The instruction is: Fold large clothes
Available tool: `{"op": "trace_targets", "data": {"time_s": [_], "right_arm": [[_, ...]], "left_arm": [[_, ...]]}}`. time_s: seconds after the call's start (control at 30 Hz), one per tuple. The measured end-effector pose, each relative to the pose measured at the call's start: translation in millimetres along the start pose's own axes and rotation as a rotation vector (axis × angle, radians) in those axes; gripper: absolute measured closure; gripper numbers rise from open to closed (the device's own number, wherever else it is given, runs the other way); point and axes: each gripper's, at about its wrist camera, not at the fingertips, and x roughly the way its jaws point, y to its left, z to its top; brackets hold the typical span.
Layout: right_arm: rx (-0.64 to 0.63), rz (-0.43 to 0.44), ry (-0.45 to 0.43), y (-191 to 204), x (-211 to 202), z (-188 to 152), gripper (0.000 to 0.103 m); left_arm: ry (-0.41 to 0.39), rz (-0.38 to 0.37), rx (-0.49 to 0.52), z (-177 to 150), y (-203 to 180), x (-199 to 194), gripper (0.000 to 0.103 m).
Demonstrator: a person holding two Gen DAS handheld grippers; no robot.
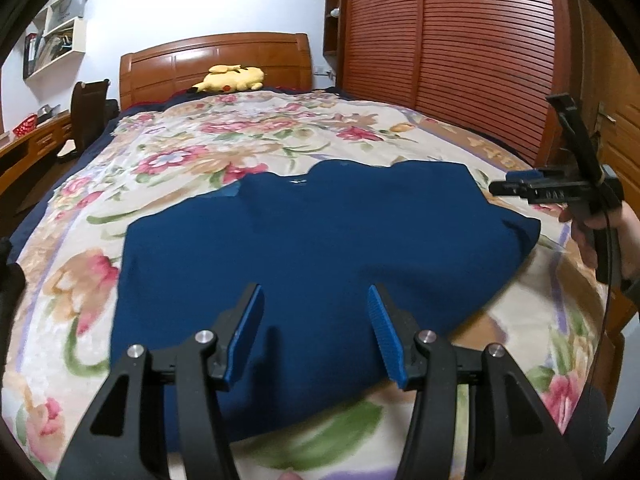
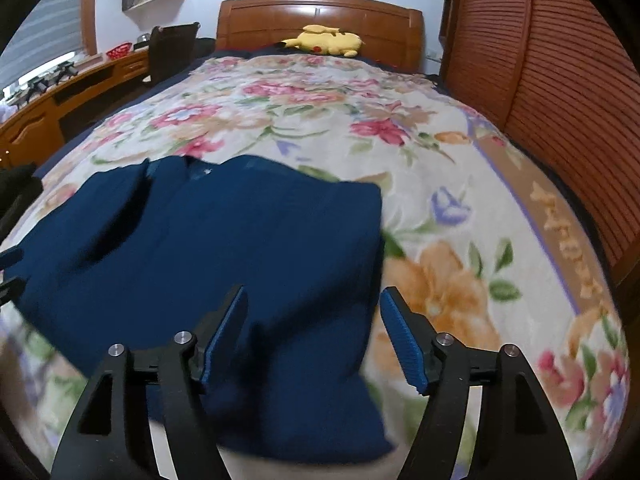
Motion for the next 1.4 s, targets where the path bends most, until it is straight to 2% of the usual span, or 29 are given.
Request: {"op": "trace_targets", "data": {"time_s": [0.33, 0.83, 1.03, 1.4], "right_arm": [[0.045, 0.017, 0.051, -2.2, 11.9, -37.2, 0.028], [0.088, 0.050, 0.038, -5.9, 26.8, -64.3, 0.027], [0.066, -0.016, 0.041, -5.9, 18.7, -65.6, 0.020], [0.171, 0.163, 0.139, -25.4, 38.8, -72.9, 0.020]], "left_arm": [[0.029, -0.027, 0.019, -2.0, -24.2, 14.4, 0.050], [0.117, 0.005, 0.064, -17.1, -34.6, 45.1, 0.049], [0.116, -0.008, 0.052, -18.8, -30.7, 45.7, 0.048], [0.112, -0.006, 0.056, -19.9, -30.1, 44.9, 0.048]]}}
